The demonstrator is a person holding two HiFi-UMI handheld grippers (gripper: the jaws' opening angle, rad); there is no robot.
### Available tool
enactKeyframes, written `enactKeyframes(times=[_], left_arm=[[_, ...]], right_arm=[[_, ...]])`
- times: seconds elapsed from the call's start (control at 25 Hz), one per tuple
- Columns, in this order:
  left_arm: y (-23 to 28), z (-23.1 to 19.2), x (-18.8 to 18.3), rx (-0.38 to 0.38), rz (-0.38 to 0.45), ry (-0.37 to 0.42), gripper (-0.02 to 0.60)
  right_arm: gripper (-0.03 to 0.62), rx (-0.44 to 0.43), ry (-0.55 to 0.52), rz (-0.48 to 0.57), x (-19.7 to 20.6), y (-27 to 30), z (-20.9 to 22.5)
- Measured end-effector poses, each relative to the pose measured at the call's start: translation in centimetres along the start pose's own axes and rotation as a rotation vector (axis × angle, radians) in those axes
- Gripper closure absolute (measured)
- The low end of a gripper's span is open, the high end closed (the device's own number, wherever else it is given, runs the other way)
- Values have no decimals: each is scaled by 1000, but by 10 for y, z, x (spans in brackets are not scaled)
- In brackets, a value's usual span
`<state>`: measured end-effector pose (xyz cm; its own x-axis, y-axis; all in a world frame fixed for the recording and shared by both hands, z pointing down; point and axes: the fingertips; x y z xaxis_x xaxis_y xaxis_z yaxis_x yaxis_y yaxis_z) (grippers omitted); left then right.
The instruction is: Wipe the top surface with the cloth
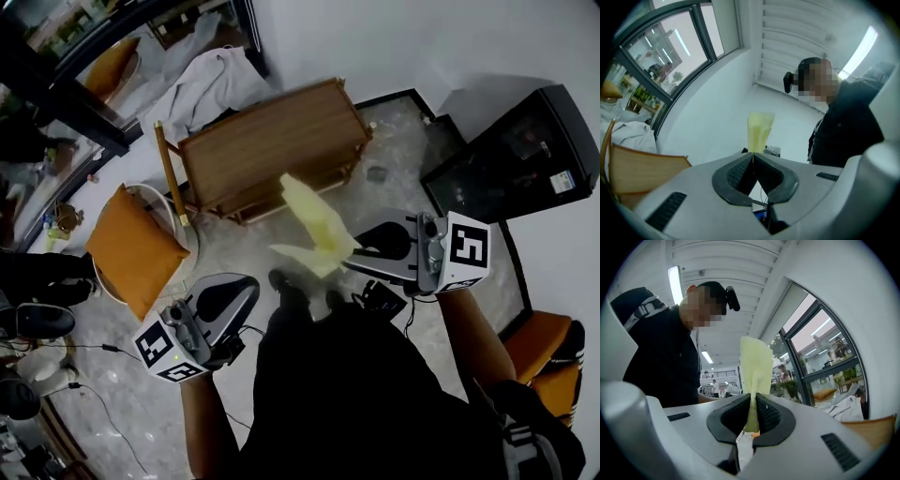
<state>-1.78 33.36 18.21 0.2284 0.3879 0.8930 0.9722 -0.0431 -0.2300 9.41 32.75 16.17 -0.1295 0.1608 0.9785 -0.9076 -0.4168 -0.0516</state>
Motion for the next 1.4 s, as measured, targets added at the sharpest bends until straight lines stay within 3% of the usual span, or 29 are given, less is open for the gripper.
enactKeyframes(times=[0.16, 0.32, 0.48, 0.84, 0.92, 1.08, 1.24, 1.4], left_arm=[[17, 31, 40, -55, -28, -72, 570], [13, 43, 58, -102, -95, -86, 571], [6, 56, 59, -86, -112, -82, 571], [-9, 77, 36, 28, -83, -32, 571], [-23, 78, 39, 19, -84, -44, 571], [-33, 78, 61, -24, -258, 22, 571], [-51, 82, 57, -24, -200, 11, 571], [-68, 82, 57, -46, -216, 21, 571]], right_arm=[[562, 12, 56, -15, 23, -42, -16], [562, 18, 90, -17, 30, -48, -21], [562, 5, 56, 56, 26, -48, -36], [562, 95, 38, 67, 16, -31, -58], [562, 113, 33, 55, 18, -19, -62], [562, 124, 18, 32, 24, 0, -68], [562, 110, -4, 23, 27, 19, -81], [562, 106, -45, 12, 26, 33, -87]])
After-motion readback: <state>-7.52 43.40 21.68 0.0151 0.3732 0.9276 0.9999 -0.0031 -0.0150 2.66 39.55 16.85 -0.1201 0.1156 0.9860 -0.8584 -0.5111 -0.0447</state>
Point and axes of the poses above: the fingertips, and each gripper's own axes: y forward along the fingers, z to its right, x out of its underside, and after that the axes turned 15 degrees about x, right-handed
